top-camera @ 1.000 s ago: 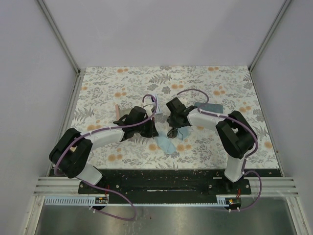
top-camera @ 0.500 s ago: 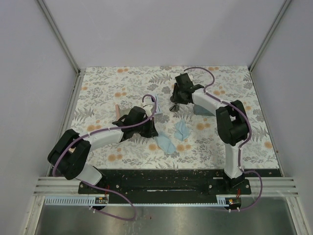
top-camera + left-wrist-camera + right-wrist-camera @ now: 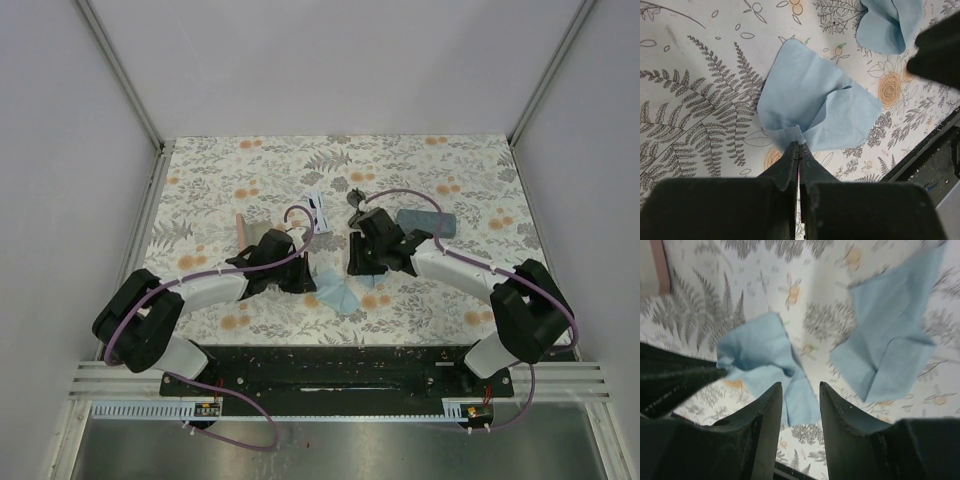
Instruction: Organize the sunglasses
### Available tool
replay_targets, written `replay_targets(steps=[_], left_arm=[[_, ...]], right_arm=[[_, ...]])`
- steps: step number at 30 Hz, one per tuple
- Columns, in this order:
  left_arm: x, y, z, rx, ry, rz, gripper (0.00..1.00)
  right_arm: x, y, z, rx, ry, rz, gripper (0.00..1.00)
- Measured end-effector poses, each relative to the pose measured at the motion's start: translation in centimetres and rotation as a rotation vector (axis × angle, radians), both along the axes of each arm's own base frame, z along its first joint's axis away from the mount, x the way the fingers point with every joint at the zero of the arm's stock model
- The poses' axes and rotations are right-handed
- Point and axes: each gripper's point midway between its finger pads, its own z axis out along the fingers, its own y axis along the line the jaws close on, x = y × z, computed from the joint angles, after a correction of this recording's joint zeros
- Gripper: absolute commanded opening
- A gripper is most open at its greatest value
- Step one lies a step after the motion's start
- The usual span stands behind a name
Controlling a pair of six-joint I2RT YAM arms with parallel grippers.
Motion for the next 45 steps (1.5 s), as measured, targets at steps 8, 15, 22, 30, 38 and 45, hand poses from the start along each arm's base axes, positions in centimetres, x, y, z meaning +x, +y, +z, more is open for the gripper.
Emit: replay_targets(steps=[8, 15, 22, 30, 38, 45], left_arm=[[-0.2, 0.1, 0.6, -0.016, -0.011, 0.007, 0.0], [-0.3, 0.2, 0.6, -0.017, -0.014, 0.008, 0.0], [-1.0, 0.8, -0.4, 0.002, 0.009, 0.009, 0.0], [-1.4, 1.1, -1.0, 0.011, 0.02, 0.009, 0.0], [-1.9, 1.8, -1.6, 0.032, 0.032, 0.02, 0.0], [-1.9, 3.0, -1.7, 0.057, 0.032, 0.054, 0.0]], right_arm=[[-5.2, 1.1, -3.0, -0.035, 0.093, 0.065, 0.41], [-5.8, 1.1, -4.4, -0.063, 0.126, 0.063, 0.36], [-6.1, 0.9, -5.6, -0.095, 0.147, 0.057, 0.35], [-7.0, 1.1, -6.3, -0.122, 0.154, 0.065, 0.21], [-7.1, 0.9, -6.5, -0.137, 0.155, 0.051, 0.01], [-7.0, 0.7, -6.5, -0.149, 0.146, 0.041, 0.0]])
